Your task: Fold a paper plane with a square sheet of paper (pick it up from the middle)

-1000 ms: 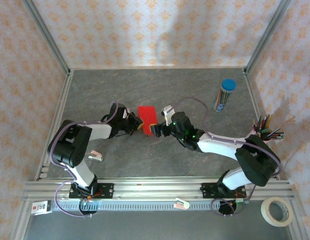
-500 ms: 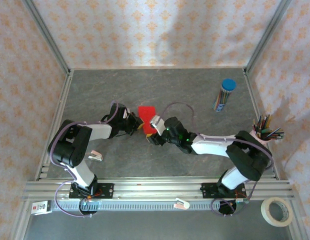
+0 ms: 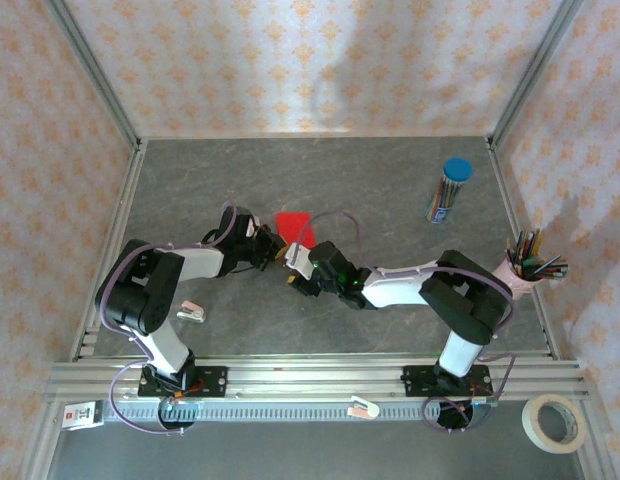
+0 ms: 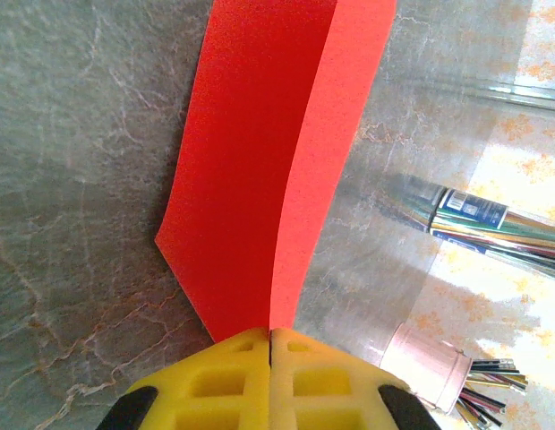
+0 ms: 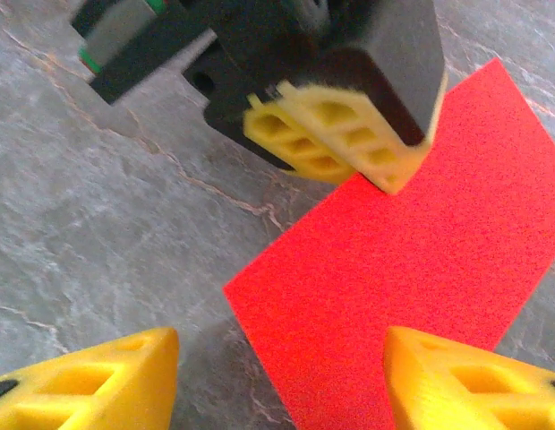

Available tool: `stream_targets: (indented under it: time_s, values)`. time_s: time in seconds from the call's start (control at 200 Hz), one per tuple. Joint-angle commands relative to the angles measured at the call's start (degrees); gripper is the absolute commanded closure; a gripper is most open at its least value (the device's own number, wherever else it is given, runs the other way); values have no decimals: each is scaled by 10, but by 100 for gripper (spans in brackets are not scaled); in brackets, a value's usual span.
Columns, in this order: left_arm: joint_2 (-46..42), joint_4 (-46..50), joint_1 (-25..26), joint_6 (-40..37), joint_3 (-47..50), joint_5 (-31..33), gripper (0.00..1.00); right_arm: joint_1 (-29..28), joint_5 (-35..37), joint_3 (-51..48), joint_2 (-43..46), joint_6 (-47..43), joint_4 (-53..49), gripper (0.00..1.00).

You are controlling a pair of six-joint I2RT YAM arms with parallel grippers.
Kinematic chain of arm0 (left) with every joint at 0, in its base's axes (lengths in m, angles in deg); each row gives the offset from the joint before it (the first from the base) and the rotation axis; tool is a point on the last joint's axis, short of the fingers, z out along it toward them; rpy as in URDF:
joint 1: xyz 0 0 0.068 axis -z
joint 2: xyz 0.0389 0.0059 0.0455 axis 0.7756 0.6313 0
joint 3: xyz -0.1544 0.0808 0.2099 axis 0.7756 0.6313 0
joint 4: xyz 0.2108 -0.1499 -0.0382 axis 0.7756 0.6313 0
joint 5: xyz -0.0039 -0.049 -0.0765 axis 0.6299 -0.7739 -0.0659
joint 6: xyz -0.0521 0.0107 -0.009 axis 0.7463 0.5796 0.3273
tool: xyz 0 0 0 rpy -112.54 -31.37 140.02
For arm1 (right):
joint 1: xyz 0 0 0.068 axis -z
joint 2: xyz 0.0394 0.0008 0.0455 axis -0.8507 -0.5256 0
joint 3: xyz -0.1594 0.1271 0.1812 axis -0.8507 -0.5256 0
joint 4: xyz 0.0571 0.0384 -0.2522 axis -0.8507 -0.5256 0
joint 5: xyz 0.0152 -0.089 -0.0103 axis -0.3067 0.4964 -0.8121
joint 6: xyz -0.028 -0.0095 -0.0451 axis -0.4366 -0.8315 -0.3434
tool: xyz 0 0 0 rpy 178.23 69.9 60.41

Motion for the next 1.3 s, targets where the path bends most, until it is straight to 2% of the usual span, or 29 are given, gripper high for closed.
stream_targets:
  time_s: [0.0, 0.28, 0.661, 0.771, 0.866, 0.971, 1.081, 1.296]
  values:
    - [-3, 2, 5, 4, -7, 4, 100, -2, 48, 9, 1, -20, 27, 44]
    - [0, 1, 5, 3, -10, 2, 100, -2, 38, -29, 39, -10, 83, 55]
    - [-8, 1, 5, 4, -6, 1, 100, -2, 15, -19, 21, -8, 69, 76]
    - [-16, 13, 3, -2, -8, 1, 100, -2, -1, -17, 21, -2, 64, 87]
    - [-35, 51, -12, -31, -20, 12, 92, -1, -19, -18, 26, 14, 57, 94]
    - [-62, 103, -40, -79, -37, 32, 82, 7, -43, -32, 34, 46, 63, 97]
    - [-85, 112, -47, -130, -69, 13, 71, 14, -78, -48, 43, 92, 72, 98]
    - [-48, 137, -30, -191, -118, 7, 70, 20, -129, -71, 46, 161, 98, 99]
